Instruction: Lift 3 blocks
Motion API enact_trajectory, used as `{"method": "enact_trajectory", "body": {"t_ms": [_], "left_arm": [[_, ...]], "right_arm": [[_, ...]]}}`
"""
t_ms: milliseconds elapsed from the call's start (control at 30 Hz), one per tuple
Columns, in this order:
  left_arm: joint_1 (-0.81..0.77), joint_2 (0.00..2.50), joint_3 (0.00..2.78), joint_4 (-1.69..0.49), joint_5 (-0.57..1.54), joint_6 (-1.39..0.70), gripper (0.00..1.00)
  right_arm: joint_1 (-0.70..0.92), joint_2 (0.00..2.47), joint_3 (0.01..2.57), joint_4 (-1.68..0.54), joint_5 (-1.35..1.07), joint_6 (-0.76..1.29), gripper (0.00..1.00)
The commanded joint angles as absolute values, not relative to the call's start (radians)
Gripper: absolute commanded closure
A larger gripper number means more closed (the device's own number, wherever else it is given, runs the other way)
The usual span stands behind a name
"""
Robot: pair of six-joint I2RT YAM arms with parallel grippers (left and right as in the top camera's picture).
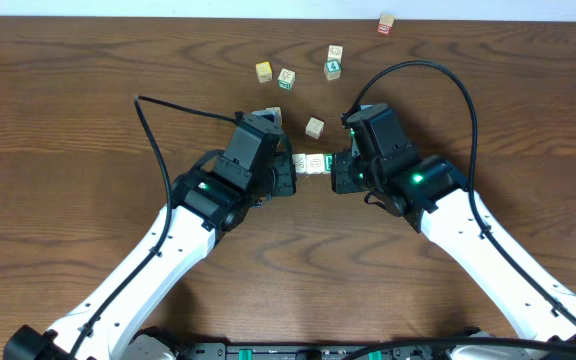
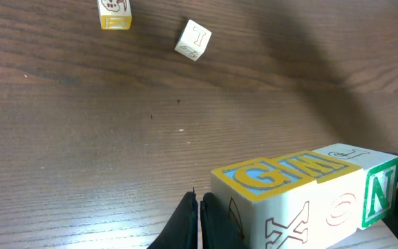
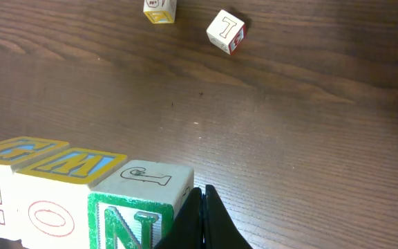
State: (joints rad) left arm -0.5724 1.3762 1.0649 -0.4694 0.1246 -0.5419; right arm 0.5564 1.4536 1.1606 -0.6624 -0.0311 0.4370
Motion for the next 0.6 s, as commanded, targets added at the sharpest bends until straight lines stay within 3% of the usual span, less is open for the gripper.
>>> {"method": "enact_trajectory", "body": {"t_ms": [0,567], "left_arm": [[-0.645,1.357,1.100,-0.418,0.328,-0.504,0.93],[-0.704,1.357,1.100,-0.406,0.268,-0.472,0.93]], "right_arm": [[0.624,1.443,1.199,-0.637,-0.350,0.433,0.99],[0.624,1.443,1.199,-0.636,-0.361,0.434,0.99]]}}
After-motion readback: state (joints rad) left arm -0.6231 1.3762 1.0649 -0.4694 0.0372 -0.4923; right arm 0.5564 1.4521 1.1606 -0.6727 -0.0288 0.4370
